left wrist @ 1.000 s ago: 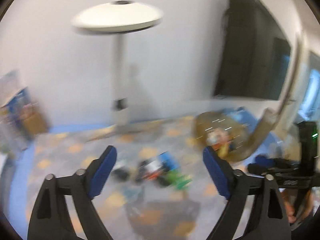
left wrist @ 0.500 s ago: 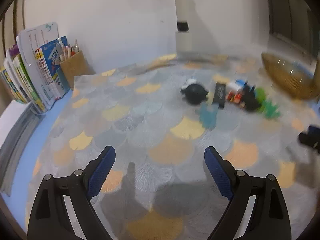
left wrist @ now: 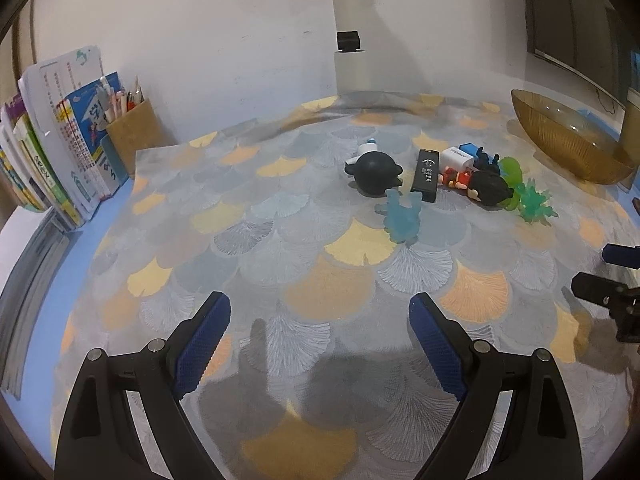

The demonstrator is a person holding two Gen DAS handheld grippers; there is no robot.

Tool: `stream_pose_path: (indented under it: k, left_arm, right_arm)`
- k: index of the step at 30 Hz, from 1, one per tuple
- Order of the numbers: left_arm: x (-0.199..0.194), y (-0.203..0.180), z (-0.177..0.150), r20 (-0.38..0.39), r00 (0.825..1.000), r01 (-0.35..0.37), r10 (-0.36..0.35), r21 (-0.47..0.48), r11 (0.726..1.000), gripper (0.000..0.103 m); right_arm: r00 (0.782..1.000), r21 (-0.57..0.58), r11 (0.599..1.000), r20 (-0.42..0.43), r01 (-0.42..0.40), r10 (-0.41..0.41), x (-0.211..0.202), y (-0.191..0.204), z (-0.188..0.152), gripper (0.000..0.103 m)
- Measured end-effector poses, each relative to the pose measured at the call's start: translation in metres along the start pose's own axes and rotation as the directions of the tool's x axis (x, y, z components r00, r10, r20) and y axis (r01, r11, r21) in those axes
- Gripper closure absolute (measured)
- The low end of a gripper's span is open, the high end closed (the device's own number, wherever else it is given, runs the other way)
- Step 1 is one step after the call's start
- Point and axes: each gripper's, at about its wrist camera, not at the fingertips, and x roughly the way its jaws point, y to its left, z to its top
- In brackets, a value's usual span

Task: Organize rigid objects

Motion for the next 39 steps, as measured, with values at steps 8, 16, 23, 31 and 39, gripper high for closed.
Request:
stream_pose_path:
  k: [8,16,23,31,39]
  left_arm:
    - [0.002,0.0,0.0,-0.009,1.0,0.007,-0.007,0.004,1.0,0.013]
    - [0.002,-0.002,0.0,-0.013,1.0,0.012,-0.012,0.009,1.0,0.013]
    - [0.001,0.0,0.002,-0.046,0.997,0.063,-0.062,0.02,0.998,0.013]
    - [-0.029,0.011,0.05,-0.029,0.983,0.182,-0.181,0.034,0.983,0.013]
    - [0.028,-0.003,0.065,-0.148,0.964,0.232,-0.222,0.048,0.972,0.013]
  right_arm:
    - [1.0,0.003,1.0,-0.01,0.005,-0.005,0.003,0.0,0.0,0.011]
    - [1.0,0.0,1.0,-0.02,0.018,-0.018,0.007,-0.001,0.001,0.011]
    - [1.0,0.029,1.0,-0.018,-0.003,0.004,-0.004,-0.005,0.0,0.011]
    - [0.996,0.038,0.997,-0.048,-0.069,0.07,-0.045,-0.007,0.046,0.011]
    - [0.988,0.057,0.995,-0.124,-0.085,0.092,-0.002,-0.017,0.068,0.015]
